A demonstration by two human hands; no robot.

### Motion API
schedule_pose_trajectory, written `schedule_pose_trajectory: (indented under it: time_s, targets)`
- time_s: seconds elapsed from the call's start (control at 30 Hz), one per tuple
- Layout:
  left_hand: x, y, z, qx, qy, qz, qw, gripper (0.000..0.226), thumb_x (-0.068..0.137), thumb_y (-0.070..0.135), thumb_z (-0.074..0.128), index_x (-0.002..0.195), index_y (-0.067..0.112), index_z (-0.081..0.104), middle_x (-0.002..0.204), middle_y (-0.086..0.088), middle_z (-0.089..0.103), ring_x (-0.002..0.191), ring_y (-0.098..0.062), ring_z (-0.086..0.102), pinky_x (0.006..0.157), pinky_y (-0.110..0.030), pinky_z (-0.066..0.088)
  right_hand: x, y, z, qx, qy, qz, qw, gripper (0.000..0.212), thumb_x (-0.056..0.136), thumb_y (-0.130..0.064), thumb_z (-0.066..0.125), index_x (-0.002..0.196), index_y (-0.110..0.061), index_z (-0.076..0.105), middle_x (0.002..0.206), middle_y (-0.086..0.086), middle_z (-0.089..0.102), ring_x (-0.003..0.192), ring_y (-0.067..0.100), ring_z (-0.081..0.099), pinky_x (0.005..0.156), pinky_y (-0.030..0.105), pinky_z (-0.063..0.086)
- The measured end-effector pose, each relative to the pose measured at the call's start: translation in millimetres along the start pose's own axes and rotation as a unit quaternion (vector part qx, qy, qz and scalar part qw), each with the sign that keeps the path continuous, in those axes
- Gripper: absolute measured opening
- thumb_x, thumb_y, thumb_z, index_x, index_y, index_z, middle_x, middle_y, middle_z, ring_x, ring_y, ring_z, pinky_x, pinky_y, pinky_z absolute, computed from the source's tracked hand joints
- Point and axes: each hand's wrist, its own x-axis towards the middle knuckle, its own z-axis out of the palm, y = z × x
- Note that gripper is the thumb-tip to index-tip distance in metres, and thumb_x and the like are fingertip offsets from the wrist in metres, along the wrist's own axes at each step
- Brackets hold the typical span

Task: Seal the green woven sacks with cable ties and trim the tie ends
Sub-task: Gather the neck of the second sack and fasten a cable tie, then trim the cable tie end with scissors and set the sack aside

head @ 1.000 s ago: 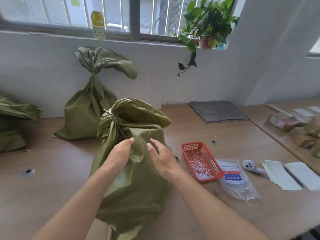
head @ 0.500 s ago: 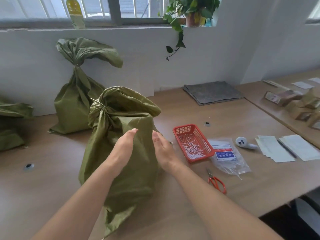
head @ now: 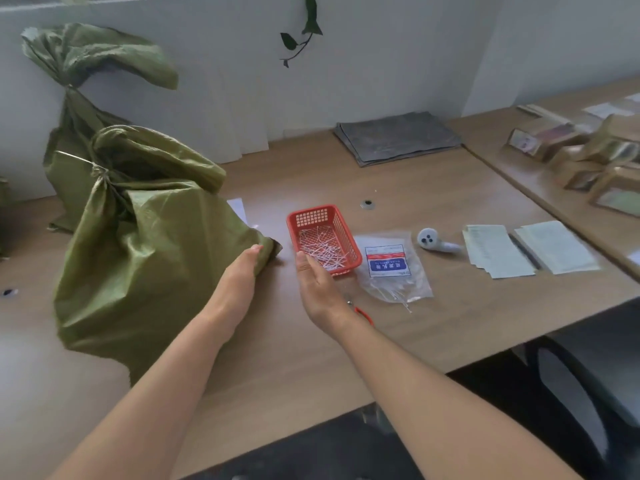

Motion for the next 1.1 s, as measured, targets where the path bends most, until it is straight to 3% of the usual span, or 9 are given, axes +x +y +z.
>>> schedule_pose_trajectory:
  time_s: [0.07, 0.13, 0.27, 0.4, 0.63, 0.87, 1.1]
  targets:
    - [-6, 2, 23, -0.018, 0.000, -0.017, 1.000, 0.037, 0.108, 0.048, 0.035, 0.127, 0.034, 0.063, 0.120, 0.008, 0.061, 0.106, -0.013, 0.058, 0.098, -0.031, 0.039, -4, 14, -17, -0.001, 0.006, 0.010, 1.000, 0.051, 0.113, -0.042, 0.031, 0.151, -0.015, 0.049, 0.138, -0.009, 0.053, 0.131, 0.001, 0.040, 0.104, 0.015, 0.024]
    - [-9, 1, 42, -0.015, 0.001, -0.032, 0.999, 0.035, 0.108, 0.047, 0.034, 0.128, 0.033, 0.059, 0.123, 0.007, 0.061, 0.108, -0.013, 0.059, 0.093, -0.029, 0.041, -5, 29, -30, -0.001, 0.014, 0.017, 1.000, 0.049, 0.112, -0.043, 0.032, 0.146, -0.016, 0.054, 0.138, -0.005, 0.057, 0.127, 0.007, 0.045, 0.104, 0.020, 0.028]
    - [-6, -11, 69, 0.015, -0.019, -0.060, 0.998, 0.053, 0.106, 0.050, 0.034, 0.152, 0.027, 0.049, 0.152, -0.002, 0.051, 0.140, -0.020, 0.048, 0.123, -0.043, 0.029, -7, 57, -45, -0.011, 0.049, 0.037, 0.998, 0.045, 0.111, -0.046, 0.034, 0.133, -0.019, 0.063, 0.130, -0.002, 0.065, 0.123, 0.016, 0.056, 0.106, 0.033, 0.041]
    - [5, -29, 92, 0.028, -0.043, -0.083, 0.995, 0.051, 0.107, 0.050, 0.031, 0.150, 0.032, 0.050, 0.152, -0.003, 0.051, 0.139, -0.021, 0.048, 0.123, -0.049, 0.029, -2, 89, -56, -0.051, 0.071, 0.095, 0.992, 0.029, 0.109, -0.040, 0.041, 0.107, -0.020, 0.062, 0.102, 0.000, 0.067, 0.099, 0.019, 0.060, 0.085, 0.033, 0.043]
    - [46, -68, 122, 0.044, -0.088, -0.131, 0.987, 0.058, 0.105, 0.058, 0.031, 0.156, 0.031, 0.043, 0.151, -0.003, 0.051, 0.143, -0.025, 0.045, 0.124, -0.051, 0.027, 16, 138, -65, -0.071, 0.099, 0.179, 0.976, 0.030, 0.103, -0.026, 0.053, 0.127, -0.012, 0.065, 0.119, 0.005, 0.070, 0.114, 0.021, 0.062, 0.085, 0.024, 0.039]
    - [89, -96, 149, 0.047, -0.113, -0.166, 0.978, 0.057, 0.105, 0.059, 0.031, 0.155, 0.034, 0.042, 0.149, -0.002, 0.051, 0.143, -0.024, 0.044, 0.124, -0.052, 0.026, 50, 182, -64, -0.112, 0.106, 0.235, 0.960, 0.029, 0.094, -0.025, 0.063, 0.122, -0.018, 0.068, 0.119, 0.004, 0.071, 0.115, 0.023, 0.064, 0.097, 0.031, 0.049]
    - [110, -122, 162, 0.057, -0.129, -0.191, 0.971, 0.057, 0.106, 0.058, 0.029, 0.156, 0.033, 0.041, 0.152, -0.004, 0.050, 0.144, -0.023, 0.043, 0.125, -0.051, 0.025, 70, 220, -60, -0.217, 0.092, 0.266, 0.935, 0.038, 0.089, -0.026, 0.073, 0.123, -0.013, 0.061, 0.126, 0.010, 0.065, 0.123, 0.030, 0.057, 0.097, 0.034, 0.042]
